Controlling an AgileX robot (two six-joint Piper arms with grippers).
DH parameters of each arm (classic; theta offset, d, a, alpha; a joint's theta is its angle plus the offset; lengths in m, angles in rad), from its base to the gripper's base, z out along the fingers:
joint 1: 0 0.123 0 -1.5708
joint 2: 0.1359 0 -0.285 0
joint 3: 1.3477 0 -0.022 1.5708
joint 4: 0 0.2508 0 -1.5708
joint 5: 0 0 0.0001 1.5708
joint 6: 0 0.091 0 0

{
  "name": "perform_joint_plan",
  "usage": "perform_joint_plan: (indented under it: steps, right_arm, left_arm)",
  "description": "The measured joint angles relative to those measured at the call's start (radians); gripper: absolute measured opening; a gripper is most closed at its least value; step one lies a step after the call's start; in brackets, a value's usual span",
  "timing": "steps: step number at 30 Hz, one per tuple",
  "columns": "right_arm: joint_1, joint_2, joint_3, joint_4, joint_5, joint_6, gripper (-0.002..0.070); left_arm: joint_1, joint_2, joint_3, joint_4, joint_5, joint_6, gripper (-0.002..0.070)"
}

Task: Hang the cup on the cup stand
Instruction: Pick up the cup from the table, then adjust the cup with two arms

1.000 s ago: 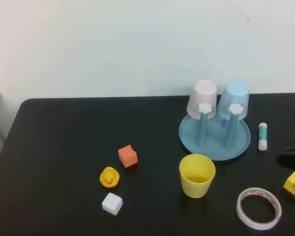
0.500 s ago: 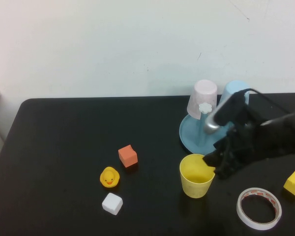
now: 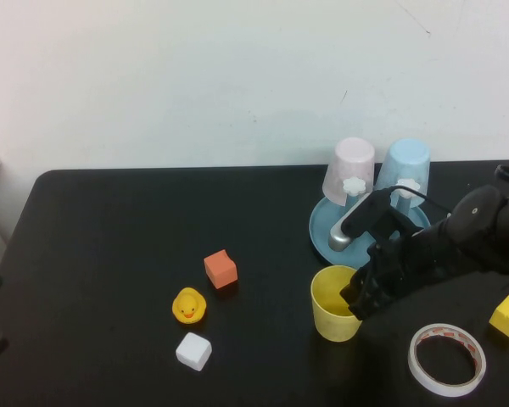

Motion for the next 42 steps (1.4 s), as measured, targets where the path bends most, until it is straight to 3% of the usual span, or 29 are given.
perform_joint_plan:
  steps: [5, 9, 11, 13, 17, 19, 21, 26, 34, 42]
  right_arm:
    - [0.000, 0.003, 0.000, 0.000, -0.002, 0.000, 0.0093]
    - [0.000, 0.000, 0.000, 0.000, 0.011, 0.002, 0.0029]
    - [0.003, -0.027, 0.000, 0.000, 0.040, 0.014, 0.0027]
    - [0.014, -0.082, 0.000, 0.000, 0.067, 0.019, 0.0027]
    - [0.070, -0.264, 0.000, 0.001, 0.050, -0.005, 0.0027]
    - [0.101, -0.346, 0.000, 0.020, 0.009, -0.035, 0.0027]
    - [0.135, -0.417, 0.000, 0.070, -0.037, -0.078, 0.0025]
    - [0.234, -0.526, -0.009, 0.338, -0.148, -0.301, 0.0025]
    - [0.336, -0.531, -0.056, 0.812, -0.089, -0.699, 0.0024]
    - [0.341, -0.488, -0.092, 0.865, 0.019, -0.713, 0.0023]
  left_arm:
    - [0.000, 0.031, 0.000, -0.223, -0.011, 0.081, -0.0001]
    - [0.000, 0.051, 0.000, -0.451, 0.010, 0.179, 0.0004]
    - [0.000, 0.058, 0.000, -0.613, 0.051, 0.267, 0.0049]
    - [0.000, 0.062, 0.000, -0.777, 0.108, 0.351, 0.0143]
    - [0.000, 0.064, 0.000, -1.034, 0.190, 0.374, 0.0504]
    - [0.000, 0.064, 0.000, -1.072, 0.192, 0.273, 0.0606]
    - [0.000, 0.068, 0.000, -1.085, 0.190, 0.142, 0.0654]
    - [0.000, 0.105, 0.000, -1.099, 0.240, -0.082, 0.0688]
    - [0.000, 0.191, 0.000, -1.101, 0.317, -0.163, 0.0692]
    - [0.000, 0.217, 0.000, -1.101, 0.319, -0.229, 0.0687]
